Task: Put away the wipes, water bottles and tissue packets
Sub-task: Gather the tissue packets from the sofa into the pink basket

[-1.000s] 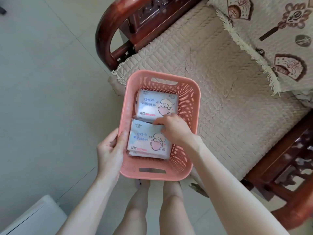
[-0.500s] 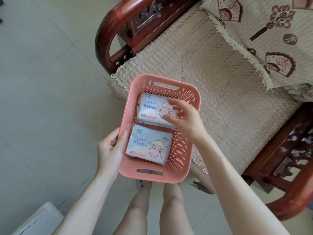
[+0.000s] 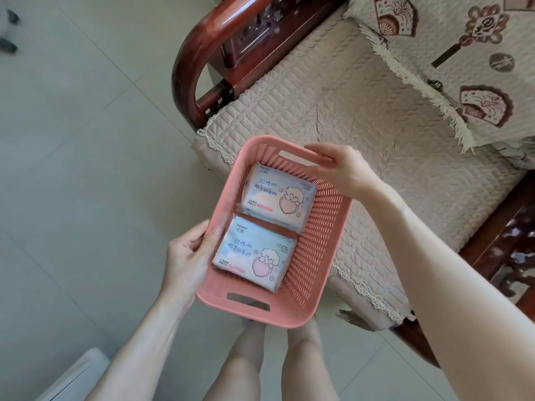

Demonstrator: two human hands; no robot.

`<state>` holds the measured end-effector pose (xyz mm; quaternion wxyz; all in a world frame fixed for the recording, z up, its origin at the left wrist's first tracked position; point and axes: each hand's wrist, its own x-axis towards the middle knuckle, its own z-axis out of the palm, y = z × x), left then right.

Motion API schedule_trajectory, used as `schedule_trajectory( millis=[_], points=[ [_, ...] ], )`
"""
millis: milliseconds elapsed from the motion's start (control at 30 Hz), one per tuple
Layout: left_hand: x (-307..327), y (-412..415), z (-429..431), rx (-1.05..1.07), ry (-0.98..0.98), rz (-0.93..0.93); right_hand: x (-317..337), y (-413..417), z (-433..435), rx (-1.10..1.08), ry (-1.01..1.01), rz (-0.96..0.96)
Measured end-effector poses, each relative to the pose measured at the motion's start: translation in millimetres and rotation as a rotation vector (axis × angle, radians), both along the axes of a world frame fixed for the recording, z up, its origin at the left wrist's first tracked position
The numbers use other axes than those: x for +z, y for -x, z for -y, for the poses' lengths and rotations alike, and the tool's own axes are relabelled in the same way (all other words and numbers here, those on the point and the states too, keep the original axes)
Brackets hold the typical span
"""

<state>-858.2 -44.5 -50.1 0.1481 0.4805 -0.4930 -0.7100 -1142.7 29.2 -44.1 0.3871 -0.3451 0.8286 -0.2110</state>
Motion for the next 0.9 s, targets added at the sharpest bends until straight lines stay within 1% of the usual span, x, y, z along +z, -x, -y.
schedule_trajectory(
  millis=[100,200,267,367,433,500,567,667,767,900],
  points=[
    [1.9,-3.2,6.5,-0.06,0.011,-0.01,-6.4,3.9,-4.6,0.019,-0.08,0.002],
    [2.8,-1.6,15.1,-0.09,0.037,0.031,-7.4,0.6,-15.1,-0.048,-0.064,0.025],
    [1.3,1.7,21.7,-0.044,0.107,0.106,-7.2,-3.8,-24.2,-0.116,-0.06,0.037],
    [-3.4,2.7,28.1,0.041,0.236,0.311,-9.8,-12.0,-38.5,-0.267,-0.065,0.046],
    [-6.0,1.5,24.3,0.083,0.21,0.368,-11.7,-20.0,-47.9,-0.36,-0.07,0.031],
    [-7.2,2.3,12.0,0.117,0.074,0.327,-12.6,-30.1,-58.9,-0.485,-0.046,0.018],
    [-7.1,2.2,-3.2,0.105,-0.001,0.289,-11.5,-41.0,-68.5,-0.639,-0.011,0.03],
    [3.4,9.8,-15.2,0.093,-0.046,0.234,1.2,-52.8,-85.2,-0.83,0.027,0.051],
    [7.8,18.1,-3.1,0.132,-0.058,0.189,5.7,-61.2,-88.8,-0.879,0.057,0.072],
    [26.7,38.5,-0.5,0.098,-0.045,0.152,25.0,-64.8,-113.1,-0.991,0.127,0.144]
  ],
)
